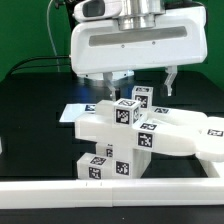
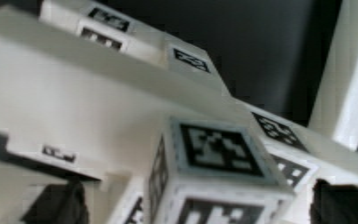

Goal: Assemble chair

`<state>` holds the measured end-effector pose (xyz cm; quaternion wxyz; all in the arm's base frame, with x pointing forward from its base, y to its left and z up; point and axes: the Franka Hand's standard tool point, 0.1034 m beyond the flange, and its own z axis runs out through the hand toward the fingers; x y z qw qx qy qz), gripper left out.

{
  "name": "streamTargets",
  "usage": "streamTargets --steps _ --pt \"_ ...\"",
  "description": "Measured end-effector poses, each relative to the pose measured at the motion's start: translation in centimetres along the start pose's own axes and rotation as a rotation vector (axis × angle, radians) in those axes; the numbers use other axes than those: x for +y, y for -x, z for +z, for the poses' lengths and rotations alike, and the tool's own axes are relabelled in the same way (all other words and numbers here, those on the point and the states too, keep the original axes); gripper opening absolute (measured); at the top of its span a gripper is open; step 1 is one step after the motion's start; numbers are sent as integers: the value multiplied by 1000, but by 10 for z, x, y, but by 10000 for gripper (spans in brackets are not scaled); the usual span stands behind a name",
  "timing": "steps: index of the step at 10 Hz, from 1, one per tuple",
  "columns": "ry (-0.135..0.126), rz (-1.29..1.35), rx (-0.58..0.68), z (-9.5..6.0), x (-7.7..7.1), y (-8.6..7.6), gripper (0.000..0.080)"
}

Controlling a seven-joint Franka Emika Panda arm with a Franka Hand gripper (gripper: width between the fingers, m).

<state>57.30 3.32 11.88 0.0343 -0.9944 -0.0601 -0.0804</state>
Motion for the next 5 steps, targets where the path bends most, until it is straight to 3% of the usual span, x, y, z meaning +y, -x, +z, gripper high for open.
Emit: streamTargets --steps 2,5 --pt "-1 -150 -10 1 -9 0 648" --pt "-3 -67 -18 1 -11 1 648"
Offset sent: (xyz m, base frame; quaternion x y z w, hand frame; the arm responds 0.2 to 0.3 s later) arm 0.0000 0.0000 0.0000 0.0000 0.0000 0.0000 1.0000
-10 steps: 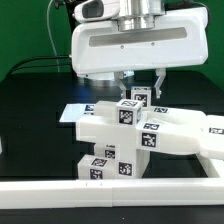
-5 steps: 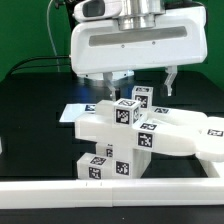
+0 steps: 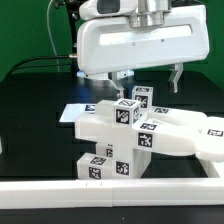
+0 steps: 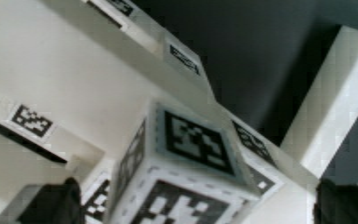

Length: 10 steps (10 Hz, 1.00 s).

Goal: Assemble chair

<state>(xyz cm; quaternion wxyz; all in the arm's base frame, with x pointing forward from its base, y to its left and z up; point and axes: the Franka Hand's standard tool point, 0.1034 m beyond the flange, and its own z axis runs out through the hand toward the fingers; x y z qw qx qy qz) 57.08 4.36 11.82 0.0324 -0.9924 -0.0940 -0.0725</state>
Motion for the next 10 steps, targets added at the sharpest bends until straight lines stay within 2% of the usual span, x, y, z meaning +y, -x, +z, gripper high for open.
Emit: streamTargets --steps 2,4,5,7,8,9,10 --pt "-5 216 -27 -2 -16 -3 648" --pt "-27 367 -22 0 -6 0 648" --pt "-17 288 17 2 -2 1 648" --pt "-20 296 13 2 -5 0 648" --pt "-20 296 13 2 -5 0 548" --pt "-20 296 12 2 -5 1 548" --pt "-20 295 12 2 -5 1 338"
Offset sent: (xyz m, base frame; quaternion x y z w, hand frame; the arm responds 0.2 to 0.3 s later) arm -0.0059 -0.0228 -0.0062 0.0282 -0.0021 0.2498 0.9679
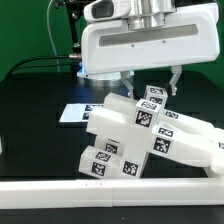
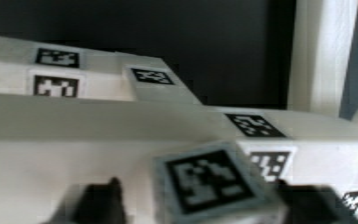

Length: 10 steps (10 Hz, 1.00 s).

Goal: Assemble chair

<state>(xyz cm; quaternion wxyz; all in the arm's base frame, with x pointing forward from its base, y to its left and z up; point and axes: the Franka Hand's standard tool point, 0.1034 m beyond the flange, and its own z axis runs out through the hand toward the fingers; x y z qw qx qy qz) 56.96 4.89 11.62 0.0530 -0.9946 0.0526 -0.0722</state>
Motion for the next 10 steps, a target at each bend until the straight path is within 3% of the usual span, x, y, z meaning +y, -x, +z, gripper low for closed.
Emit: streamTargets --steps 1,4,5,7,9,10 --pt "0 0 6 -1 0 -2 293" --pt "-3 23 7 -1 2 -2 292" --pt "-11 145 1 -1 12 -2 292" --pt "-12 245 25 -2 19 -3 288" --pt "-41 413 26 -2 27 -4 288" --pt "-45 481 24 -2 25 -4 288"
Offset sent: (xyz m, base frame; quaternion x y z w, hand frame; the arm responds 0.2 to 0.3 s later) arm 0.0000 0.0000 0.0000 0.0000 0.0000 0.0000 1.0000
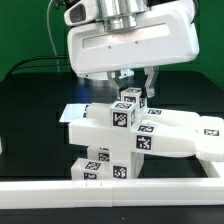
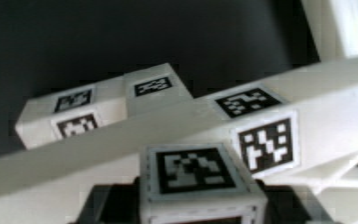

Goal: Assemble chair

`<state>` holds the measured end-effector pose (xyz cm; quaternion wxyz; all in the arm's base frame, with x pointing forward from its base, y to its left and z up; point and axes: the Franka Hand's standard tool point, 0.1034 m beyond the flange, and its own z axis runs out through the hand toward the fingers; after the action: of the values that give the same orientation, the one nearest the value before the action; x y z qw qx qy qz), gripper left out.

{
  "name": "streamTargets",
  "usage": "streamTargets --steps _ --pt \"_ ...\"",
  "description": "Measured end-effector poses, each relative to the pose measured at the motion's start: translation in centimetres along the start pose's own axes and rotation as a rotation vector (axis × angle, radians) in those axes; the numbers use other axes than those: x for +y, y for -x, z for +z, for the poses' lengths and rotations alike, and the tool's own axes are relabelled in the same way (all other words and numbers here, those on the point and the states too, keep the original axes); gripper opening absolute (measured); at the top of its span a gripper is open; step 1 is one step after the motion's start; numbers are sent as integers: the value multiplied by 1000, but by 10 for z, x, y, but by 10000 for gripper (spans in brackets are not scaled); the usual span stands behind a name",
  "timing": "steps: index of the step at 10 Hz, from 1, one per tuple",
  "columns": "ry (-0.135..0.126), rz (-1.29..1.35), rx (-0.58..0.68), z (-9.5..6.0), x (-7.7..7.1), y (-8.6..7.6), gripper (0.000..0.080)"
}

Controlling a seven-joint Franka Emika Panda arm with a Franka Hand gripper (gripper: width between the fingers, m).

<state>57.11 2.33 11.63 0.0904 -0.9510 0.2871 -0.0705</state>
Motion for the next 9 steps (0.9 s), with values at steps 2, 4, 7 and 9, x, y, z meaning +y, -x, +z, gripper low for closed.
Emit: streamTargets --steps 2,4,7,9 --pt "-2 89 -1 0 -1 0 288" --pt "-15 295 -11 0 1 -2 288" --pt "-37 549 -15 0 0 -2 288" --pt "-36 541 -17 1 -1 -1 513"
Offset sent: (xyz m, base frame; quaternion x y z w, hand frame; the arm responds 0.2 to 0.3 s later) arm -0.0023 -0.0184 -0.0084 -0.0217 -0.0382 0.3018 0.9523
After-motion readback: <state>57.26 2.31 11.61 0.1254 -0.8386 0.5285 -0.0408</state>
